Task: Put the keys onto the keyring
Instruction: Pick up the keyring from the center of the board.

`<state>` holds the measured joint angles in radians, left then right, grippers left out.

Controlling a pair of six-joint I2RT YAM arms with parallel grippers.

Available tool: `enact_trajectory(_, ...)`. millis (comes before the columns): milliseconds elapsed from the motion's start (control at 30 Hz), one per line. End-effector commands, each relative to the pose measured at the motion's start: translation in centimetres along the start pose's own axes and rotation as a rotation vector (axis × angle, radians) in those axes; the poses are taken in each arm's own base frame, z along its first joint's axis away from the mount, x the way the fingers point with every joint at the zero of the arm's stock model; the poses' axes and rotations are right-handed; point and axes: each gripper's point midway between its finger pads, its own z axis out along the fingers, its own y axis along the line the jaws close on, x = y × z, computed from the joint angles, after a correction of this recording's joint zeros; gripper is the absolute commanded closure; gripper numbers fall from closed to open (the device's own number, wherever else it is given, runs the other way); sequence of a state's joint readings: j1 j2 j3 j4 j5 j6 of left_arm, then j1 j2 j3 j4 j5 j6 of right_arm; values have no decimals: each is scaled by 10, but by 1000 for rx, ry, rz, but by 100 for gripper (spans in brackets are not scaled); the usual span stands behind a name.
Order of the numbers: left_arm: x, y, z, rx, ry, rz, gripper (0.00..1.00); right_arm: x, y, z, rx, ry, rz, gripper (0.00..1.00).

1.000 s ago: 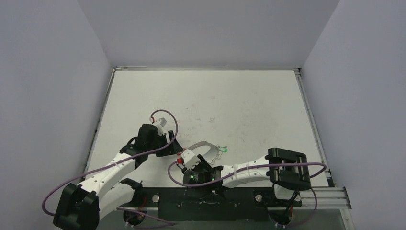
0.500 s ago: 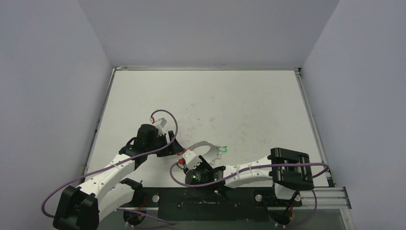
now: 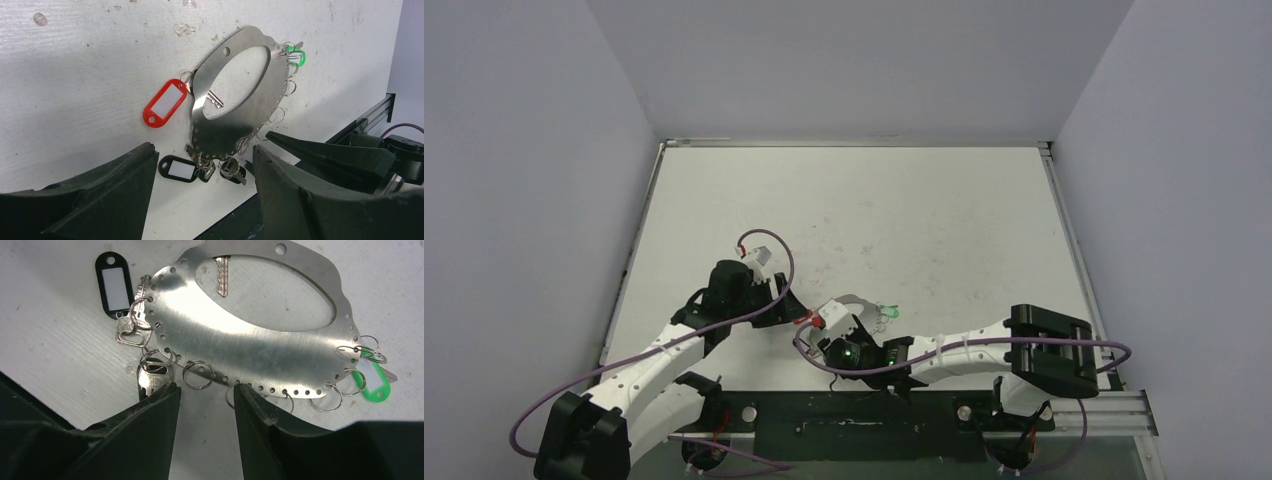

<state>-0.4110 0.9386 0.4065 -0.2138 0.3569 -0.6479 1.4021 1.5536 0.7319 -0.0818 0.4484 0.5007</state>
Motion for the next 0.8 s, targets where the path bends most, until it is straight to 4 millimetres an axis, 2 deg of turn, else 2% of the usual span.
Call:
enact_trajectory(0, -8, -9, -1, 44, -37, 11, 33, -7, 5, 9, 38, -5, -43, 56)
enact_trajectory(133, -9, -9, -2, 43, -42, 12, 33, -4, 15, 14, 27, 13, -72, 52)
enact_trajectory(300, -10, -9, -2, 44, -47, 15, 33, 6, 8, 20, 88, 45, -91, 48)
enact_trajectory(567, -13, -11, -5, 49, -65, 25, 33, 17, 1, 27, 117, 116, -77, 79)
enact_trajectory(767, -14, -11, -4, 53, -78, 39, 33, -1, 4, 13, 49, 81, -26, 100)
